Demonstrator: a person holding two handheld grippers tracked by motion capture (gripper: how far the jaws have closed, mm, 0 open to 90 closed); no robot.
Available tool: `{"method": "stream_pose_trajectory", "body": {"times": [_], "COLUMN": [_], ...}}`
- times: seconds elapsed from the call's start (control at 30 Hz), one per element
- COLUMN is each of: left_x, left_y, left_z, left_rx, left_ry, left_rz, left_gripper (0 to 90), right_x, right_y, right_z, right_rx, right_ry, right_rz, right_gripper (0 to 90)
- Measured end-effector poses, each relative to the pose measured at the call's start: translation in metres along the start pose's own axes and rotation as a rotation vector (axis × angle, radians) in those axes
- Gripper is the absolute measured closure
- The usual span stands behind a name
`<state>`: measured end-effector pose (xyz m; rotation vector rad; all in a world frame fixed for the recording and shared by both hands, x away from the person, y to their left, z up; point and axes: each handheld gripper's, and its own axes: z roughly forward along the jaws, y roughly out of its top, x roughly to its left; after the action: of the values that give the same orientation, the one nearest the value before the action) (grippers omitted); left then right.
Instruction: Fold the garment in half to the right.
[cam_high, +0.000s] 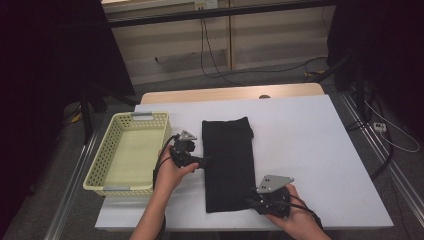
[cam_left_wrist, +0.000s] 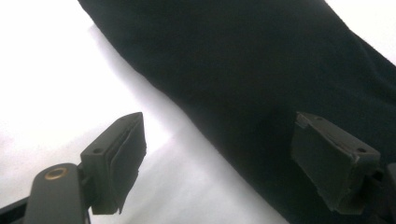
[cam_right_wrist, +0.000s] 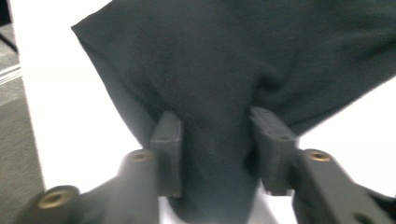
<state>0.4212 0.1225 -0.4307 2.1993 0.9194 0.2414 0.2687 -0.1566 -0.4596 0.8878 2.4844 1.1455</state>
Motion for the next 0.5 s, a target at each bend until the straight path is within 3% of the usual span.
{"method": "stream_pose_trajectory", "body": {"times": [0.13,0.23,0.5], "left_x": [-0.0009,-0.0007,-0.0028], "left_y": [0.0000,0.0003,0.0017], "left_z": [0.0028,0.0026,0.0012], "left_rx": [0.011,0.008,0.000], "left_ry": [0.005,0.005,-0.002], "left_rz": [0.008,0.008,0.001], "left_gripper": [18.7,18.8,18.8], "right_x": [0.0010,-0.0001,-0.0003], "right_y": [0.0001,0.0010,0.0061], "right_z": [0.0001,0.0002,0.0011], "right_rx": [-0.002,0.001,0.013], "right_ry": [-0.011,-0.015,-0.011], "right_rz": [-0.001,-0.002,0.013], "right_gripper": [69.9,80.0,83.6]}}
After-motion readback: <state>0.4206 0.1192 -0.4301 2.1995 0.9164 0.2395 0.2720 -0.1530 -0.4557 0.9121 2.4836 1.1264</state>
